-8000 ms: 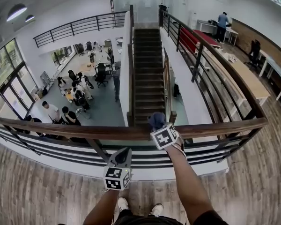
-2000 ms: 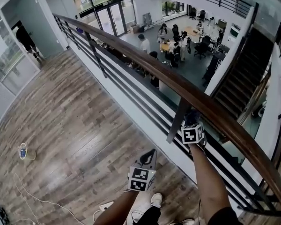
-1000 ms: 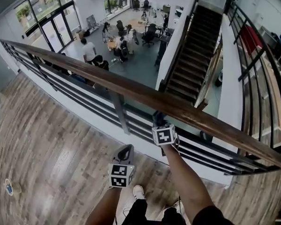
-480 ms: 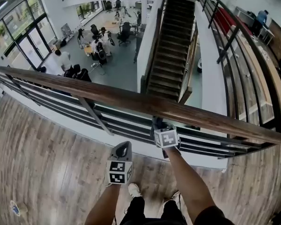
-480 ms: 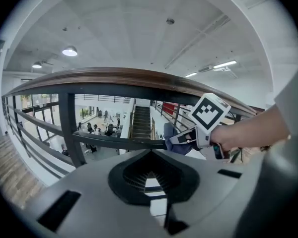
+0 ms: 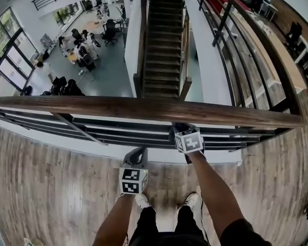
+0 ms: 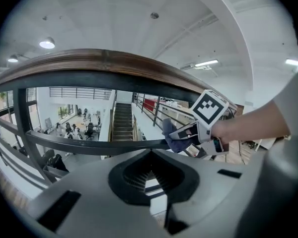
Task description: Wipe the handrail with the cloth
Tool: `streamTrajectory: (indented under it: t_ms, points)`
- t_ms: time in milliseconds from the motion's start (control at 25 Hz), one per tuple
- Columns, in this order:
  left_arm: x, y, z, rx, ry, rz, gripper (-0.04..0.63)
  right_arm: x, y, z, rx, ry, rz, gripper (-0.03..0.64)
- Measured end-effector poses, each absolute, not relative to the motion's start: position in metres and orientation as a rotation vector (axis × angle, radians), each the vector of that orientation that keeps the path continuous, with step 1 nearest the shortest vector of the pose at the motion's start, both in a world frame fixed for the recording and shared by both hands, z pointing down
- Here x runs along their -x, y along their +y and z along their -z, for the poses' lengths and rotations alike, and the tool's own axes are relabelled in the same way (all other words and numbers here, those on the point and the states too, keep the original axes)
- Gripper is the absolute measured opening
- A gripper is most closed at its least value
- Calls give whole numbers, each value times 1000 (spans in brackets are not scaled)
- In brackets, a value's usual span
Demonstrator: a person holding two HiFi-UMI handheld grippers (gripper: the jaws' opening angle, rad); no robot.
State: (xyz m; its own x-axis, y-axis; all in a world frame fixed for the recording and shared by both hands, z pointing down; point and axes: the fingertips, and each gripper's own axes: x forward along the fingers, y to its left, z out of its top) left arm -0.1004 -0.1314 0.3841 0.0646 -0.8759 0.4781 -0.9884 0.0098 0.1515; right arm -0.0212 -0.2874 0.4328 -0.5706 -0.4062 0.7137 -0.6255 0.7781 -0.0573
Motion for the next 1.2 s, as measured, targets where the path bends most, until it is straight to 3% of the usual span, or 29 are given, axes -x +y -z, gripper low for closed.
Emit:
streamTrajectory:
  t_ms: [400, 1200]
  points:
    - [-4, -189, -386, -2030, -1717, -410, 3, -108, -339, -431, -887, -2172, -233, 106]
    - [-175, -251, -387, -2133, -1551, -546, 3, -379, -427, -427, -1177, -1993, -313, 106]
